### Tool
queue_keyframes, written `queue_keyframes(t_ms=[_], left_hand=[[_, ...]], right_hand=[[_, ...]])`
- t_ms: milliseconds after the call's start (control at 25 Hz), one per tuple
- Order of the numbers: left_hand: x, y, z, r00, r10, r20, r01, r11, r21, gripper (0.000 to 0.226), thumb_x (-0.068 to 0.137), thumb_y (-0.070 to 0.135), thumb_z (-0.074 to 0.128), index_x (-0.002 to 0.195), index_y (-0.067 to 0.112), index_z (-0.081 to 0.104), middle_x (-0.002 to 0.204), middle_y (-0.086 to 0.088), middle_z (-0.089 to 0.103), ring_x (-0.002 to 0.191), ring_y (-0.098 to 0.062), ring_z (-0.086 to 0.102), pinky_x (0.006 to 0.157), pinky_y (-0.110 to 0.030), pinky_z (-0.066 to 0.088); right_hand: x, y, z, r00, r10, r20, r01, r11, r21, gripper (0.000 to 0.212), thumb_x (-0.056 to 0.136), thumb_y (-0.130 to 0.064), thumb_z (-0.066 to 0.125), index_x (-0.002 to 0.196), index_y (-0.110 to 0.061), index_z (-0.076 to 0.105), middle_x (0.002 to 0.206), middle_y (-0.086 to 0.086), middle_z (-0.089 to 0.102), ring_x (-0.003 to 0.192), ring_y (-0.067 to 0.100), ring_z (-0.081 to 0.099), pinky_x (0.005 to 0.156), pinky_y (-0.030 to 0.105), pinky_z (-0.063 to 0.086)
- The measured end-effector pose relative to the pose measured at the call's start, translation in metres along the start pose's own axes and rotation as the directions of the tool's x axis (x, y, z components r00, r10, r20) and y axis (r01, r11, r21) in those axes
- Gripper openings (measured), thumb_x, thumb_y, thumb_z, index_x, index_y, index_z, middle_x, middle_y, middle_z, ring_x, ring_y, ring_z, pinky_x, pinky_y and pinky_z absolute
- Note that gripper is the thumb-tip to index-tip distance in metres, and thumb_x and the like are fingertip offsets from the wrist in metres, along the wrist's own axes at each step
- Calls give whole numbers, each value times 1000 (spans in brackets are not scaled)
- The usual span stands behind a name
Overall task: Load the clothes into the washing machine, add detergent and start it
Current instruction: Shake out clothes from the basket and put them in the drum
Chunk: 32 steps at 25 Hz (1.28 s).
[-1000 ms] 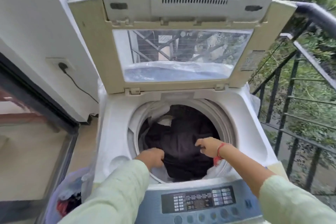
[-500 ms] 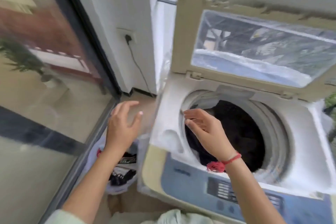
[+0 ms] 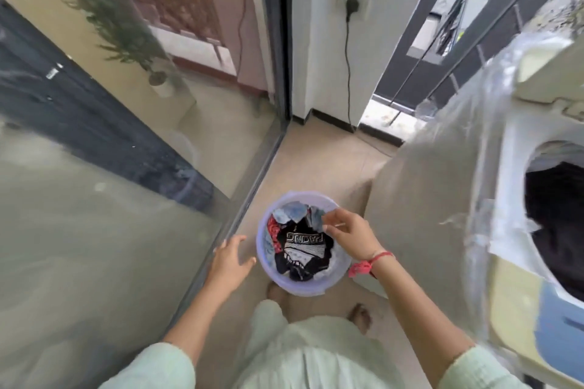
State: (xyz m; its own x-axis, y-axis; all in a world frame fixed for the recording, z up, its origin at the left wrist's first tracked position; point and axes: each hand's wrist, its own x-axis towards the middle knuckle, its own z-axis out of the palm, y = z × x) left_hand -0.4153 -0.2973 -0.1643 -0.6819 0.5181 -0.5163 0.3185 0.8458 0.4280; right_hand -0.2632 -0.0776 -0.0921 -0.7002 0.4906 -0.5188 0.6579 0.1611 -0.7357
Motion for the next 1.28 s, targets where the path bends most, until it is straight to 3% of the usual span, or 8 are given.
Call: queue_keyframes(t_ms=[160, 480, 640, 840, 960, 1120, 1200, 1280], left_hand=[[52, -30, 33, 963, -11, 268, -48, 976, 213, 54, 83, 36, 63, 132, 21, 45, 131, -11, 47, 124, -30, 42, 102, -38, 35], [166, -68, 181, 884, 206, 421, -418, 752, 509, 48, 87, 24, 52, 133, 15, 42, 137, -10, 44, 137, -26, 28, 116, -37, 13], [203, -89, 259, 709, 262, 655, -693, 432, 577, 45, 94, 17, 40, 138, 11, 34, 145, -12, 35, 144, -28, 14, 118, -41, 2], [226, -99, 301, 672, 52, 738, -729, 221, 648, 43, 99, 29, 37, 140, 21, 40, 155, -12, 19, 145, -34, 5, 113, -52, -7], [215, -82, 289, 705, 121, 699, -686, 368, 628, 36, 98, 19, 37, 133, 17, 46, 145, -9, 36, 144, -28, 14, 115, -54, -3], [187, -42, 227, 892, 343, 294, -387, 916, 104, 22, 96, 22, 31, 101, 10, 48, 99, -8, 57, 111, -27, 52, 102, -42, 29], [168, -8, 181, 966, 245, 86, -217, 942, -254, 31, 91, 27, 29, 95, 3, 48, 70, -6, 50, 71, -28, 48, 68, -36, 34], [145, 30, 129, 970, 225, -86, -241, 895, -374, 29, 90, 26, 29, 91, 4, 48, 57, 0, 40, 58, -23, 37, 58, -35, 25]], right_hand=[[63, 49, 53, 982, 179, 56, -177, 983, -41, 20, 88, -11, 62, 106, -6, 66, 106, 9, 68, 90, 13, 58, 88, 26, 47], [191, 239, 180, 863, 473, 179, -424, 869, -254, 25, 84, -18, 63, 108, -13, 65, 110, 9, 68, 105, 25, 61, 85, 24, 44], [211, 329, 247, 808, 490, 327, -265, 798, -540, 58, 77, -40, 68, 127, -15, 51, 127, 10, 53, 117, 31, 52, 98, 38, 43], [214, 370, 282, 902, 361, 237, -116, 730, -673, 25, 94, -20, 44, 117, -11, 52, 116, 16, 59, 108, 34, 56, 88, 40, 44], [207, 342, 238, 926, 361, -106, -376, 900, -218, 18, 98, -16, 39, 99, -4, 52, 89, 23, 63, 82, 35, 59, 65, 35, 40], [165, 261, 148, 848, 232, -477, -189, 972, 137, 26, 97, -22, 35, 84, -7, 51, 69, 8, 54, 64, 17, 49, 57, 30, 28], [136, 208, 109, 814, 154, -560, -30, 974, 224, 23, 95, -23, 34, 76, -19, 47, 64, -10, 49, 59, -1, 45, 56, 19, 33], [103, 150, 78, 778, 122, -616, 80, 954, 290, 27, 96, -22, 34, 70, -28, 39, 61, -16, 48, 58, -4, 41, 56, 15, 32]])
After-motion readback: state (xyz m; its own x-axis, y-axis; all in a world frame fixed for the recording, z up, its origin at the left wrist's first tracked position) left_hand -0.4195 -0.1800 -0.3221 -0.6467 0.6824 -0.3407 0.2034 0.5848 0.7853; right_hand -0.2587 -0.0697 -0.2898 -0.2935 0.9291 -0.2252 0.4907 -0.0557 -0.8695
